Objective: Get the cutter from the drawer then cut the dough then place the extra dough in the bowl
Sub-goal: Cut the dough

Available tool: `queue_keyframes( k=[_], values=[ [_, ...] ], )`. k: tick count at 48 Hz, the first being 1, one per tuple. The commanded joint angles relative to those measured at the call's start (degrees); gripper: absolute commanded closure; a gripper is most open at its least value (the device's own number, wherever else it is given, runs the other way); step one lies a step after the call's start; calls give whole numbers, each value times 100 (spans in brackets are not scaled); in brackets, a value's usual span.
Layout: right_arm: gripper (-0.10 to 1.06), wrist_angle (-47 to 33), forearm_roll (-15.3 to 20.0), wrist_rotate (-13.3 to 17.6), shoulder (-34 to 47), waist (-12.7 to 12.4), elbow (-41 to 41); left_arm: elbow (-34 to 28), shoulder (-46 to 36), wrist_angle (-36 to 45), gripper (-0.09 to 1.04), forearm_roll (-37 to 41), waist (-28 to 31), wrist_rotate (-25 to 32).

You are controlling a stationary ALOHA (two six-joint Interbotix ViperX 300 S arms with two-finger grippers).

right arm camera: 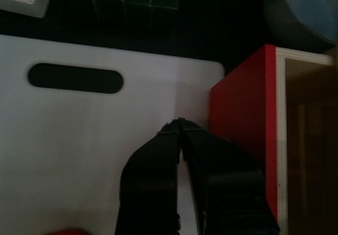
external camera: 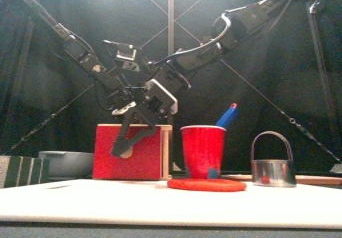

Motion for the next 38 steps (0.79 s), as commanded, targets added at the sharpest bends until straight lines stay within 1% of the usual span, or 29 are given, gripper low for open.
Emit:
queue_keyframes(
  k=[1,6,13,15,20,22,24,26,30,34,36,38],
  values=[
    [65,-18,-88,-26,-193,-237,-176,-44,-18,-18,35,-44,-35,-18],
    [65,-18,-149,0,-193,-352,-281,-62,-18,-44,35,-88,-18,-18],
    [65,18,-132,26,-220,-316,-360,-70,-26,-44,35,-105,-18,-18],
    [65,44,-114,35,-237,-229,-378,-79,-35,-44,35,-123,-9,-18],
    [65,88,-35,53,-343,141,-360,-132,-97,-35,35,-123,-9,-18],
    [65,105,9,53,-404,237,-334,-149,-123,-35,35,-123,0,-18],
    [65,149,141,62,-519,378,-299,-185,-167,-44,35,-114,18,-18],
    [65,167,316,62,-633,466,-237,-220,-211,-18,35,-114,35,-18],
    [65,308,1020,53,-984,677,26,-272,-404,-18,35,-105,35,-26],
    [65,562,1582,44,-1354,738,378,-255,-624,-88,35,-123,18,-44],
    [65,703,1758,53,-1600,729,606,-229,-721,-149,35,-167,9,-53],
    [65,791,1828,53,-1802,729,791,-185,-791,-220,35,-246,-53,-62]
  ],
)
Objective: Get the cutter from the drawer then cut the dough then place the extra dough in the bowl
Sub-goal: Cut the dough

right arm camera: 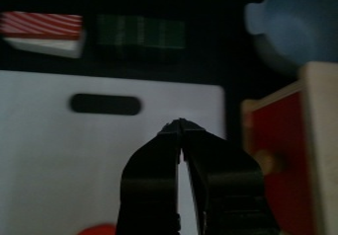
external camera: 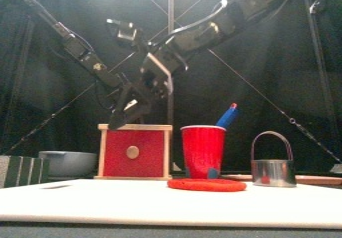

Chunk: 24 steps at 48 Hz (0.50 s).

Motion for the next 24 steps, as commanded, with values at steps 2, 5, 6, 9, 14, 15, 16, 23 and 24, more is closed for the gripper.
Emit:
queue_keyframes(
  k=[2,5,6,9,14,15,16,23,24],
  values=[
    [65,264,308,9,-896,-53,510,-53,-360,-246,35,-220,-211,-9],
    [64,396,343,18,-1187,-53,738,70,-492,-404,35,-439,-527,0],
    [64,483,360,18,-1301,-62,826,97,-527,-448,35,-466,-624,0],
    [61,791,448,18,-1573,-79,976,211,-659,-703,35,-580,-1028,0],
    [48,1433,475,18,-1960,-158,1204,466,-905,-1283,35,-791,-1679,-9],
    [44,1564,466,18,-2030,-158,1266,527,-967,-1450,35,-861,-1793,-9],
    [41,1652,466,18,-2074,-158,1310,606,-1046,-1652,35,-940,-1907,-9],
    [19,2048,404,18,-2373,-272,1819,1441,-1450,-3419,34,-1336,-2426,0],
    [18,2048,387,9,-2408,-290,1898,1617,-1521,-3779,34,-1389,-2470,0]
  ],
)
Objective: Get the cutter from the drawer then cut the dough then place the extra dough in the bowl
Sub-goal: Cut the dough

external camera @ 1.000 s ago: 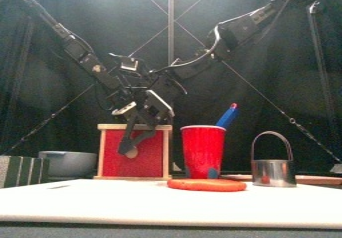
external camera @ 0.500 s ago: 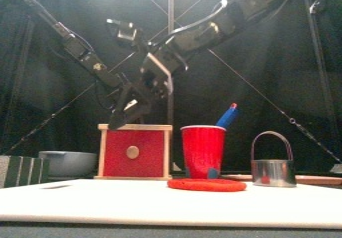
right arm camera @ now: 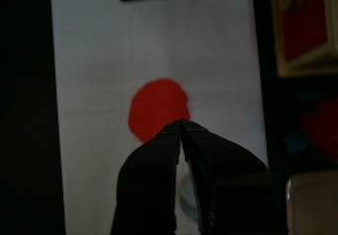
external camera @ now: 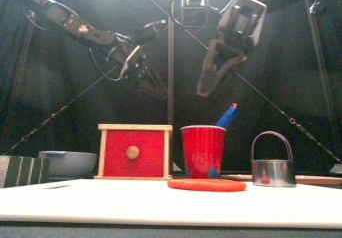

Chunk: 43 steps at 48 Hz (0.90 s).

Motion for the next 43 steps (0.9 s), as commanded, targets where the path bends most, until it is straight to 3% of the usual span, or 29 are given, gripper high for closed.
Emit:
queue_keyframes(
  k=[1,5,8,14,34,43],
  values=[
    [17,62,-70,-9,-308,-114,272,650,-378,-1679,34,-255,-281,9],
    [17,62,-229,-9,-378,-123,527,1222,-545,-2725,33,-501,-422,9],
    [17,62,-308,-9,-387,-114,642,1477,-615,-3032,33,-756,-545,18],
    [17,-44,-246,0,-334,-123,809,1608,-650,-3041,33,-1134,-659,35],
    [19,-431,-53,0,158,-123,721,1819,-650,-3032,34,-1090,-642,44],
    [44,-237,-35,9,79,-105,589,1890,-642,-3041,34,-1099,-642,44]
  ],
)
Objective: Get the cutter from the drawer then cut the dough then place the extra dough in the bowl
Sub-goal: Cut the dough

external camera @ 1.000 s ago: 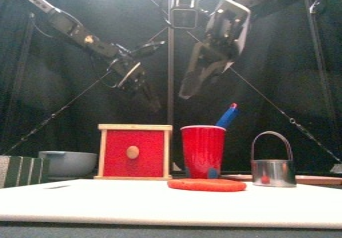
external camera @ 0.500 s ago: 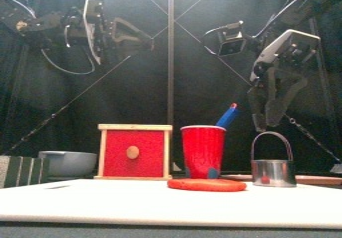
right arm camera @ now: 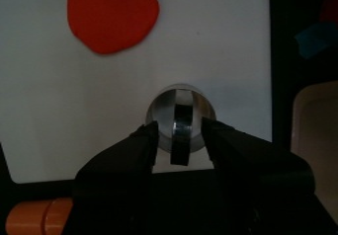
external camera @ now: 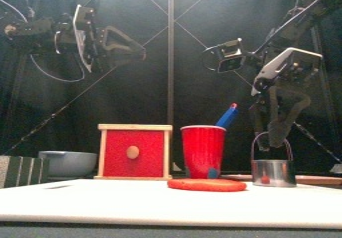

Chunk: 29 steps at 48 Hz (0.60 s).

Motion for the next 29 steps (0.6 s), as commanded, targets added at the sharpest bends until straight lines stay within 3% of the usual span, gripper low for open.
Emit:
queue_keyframes(
  k=[1,6,20,29],
  values=[
    [46,44,9,9,-149,0,-202,-44,-35,-62,34,0,0,9],
    [53,149,9,0,-158,18,-431,-9,-18,-53,34,-9,0,0],
    [53,316,44,-9,475,466,-1512,35,26,-53,34,-9,0,9],
    [53,378,229,-35,1099,562,-2013,132,26,-53,34,0,0,9]
  ],
)
